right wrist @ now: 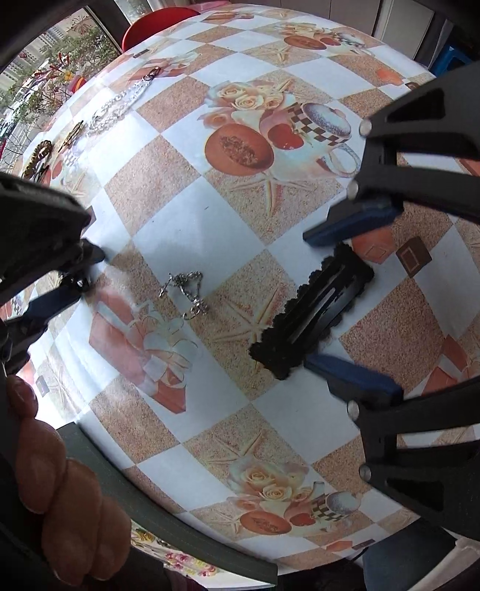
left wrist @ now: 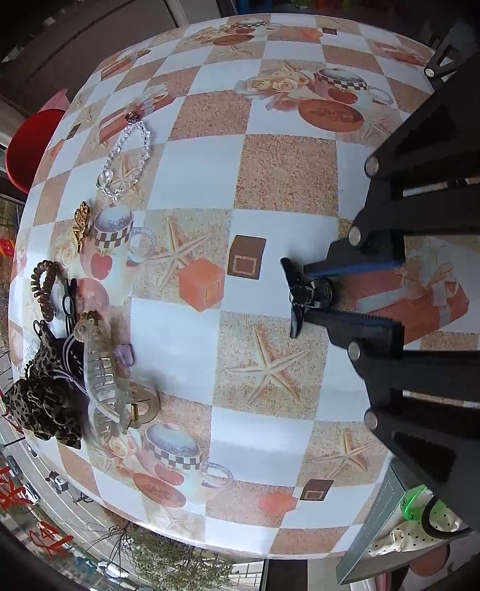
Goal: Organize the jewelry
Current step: 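Grasp the black claw clip with the left gripper while the right grasps the snap clip, then carry the claw clip and snap clip over the white box with both grippers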
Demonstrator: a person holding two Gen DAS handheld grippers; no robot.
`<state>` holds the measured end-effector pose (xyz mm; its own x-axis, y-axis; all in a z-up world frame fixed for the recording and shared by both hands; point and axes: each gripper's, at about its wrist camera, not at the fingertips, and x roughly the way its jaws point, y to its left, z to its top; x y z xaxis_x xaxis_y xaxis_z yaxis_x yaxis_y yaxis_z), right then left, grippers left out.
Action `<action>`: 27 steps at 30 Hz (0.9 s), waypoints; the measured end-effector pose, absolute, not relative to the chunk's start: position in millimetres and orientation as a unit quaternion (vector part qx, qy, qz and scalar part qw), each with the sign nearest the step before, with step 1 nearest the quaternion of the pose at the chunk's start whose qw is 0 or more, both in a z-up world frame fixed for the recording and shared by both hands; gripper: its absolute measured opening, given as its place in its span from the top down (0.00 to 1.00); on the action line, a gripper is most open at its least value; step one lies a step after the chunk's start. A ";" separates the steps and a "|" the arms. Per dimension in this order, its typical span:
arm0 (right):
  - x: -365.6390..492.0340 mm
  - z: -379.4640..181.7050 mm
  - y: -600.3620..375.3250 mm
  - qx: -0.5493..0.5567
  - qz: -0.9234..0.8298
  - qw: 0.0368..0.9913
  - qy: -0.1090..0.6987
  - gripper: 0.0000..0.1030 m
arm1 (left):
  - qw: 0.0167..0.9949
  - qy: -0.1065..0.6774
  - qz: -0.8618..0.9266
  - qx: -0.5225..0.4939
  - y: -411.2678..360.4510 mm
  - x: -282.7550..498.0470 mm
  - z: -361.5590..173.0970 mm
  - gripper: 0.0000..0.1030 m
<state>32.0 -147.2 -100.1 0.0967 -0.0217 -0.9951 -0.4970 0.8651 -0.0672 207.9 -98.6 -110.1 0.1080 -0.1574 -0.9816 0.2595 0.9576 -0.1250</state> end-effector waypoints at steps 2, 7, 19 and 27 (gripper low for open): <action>31.9 -97.7 -148.2 -0.188 0.161 0.715 0.654 0.63 | 0.745 0.651 -0.139 0.037 -96.6 205.2 -107.9 0.80; 31.6 -90.3 -158.7 -0.139 0.137 0.719 0.667 0.63 | 0.751 0.643 -0.146 0.036 -85.8 190.3 -95.6 0.80; 24.8 -75.8 -226.5 0.107 0.051 0.708 0.696 0.63 | 0.762 0.625 -0.163 0.047 -46.4 134.7 -54.3 0.80; 27.2 -58.8 -220.2 0.133 0.045 0.711 0.689 0.63 | 0.768 0.620 -0.154 0.048 -8.1 99.8 -36.2 0.80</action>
<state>27.2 -220.2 -58.8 0.0471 0.2467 -0.9679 0.1192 0.9607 0.2507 99.8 -8.1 -36.2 0.1832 -0.1777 -0.9669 0.2964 0.9477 -0.1180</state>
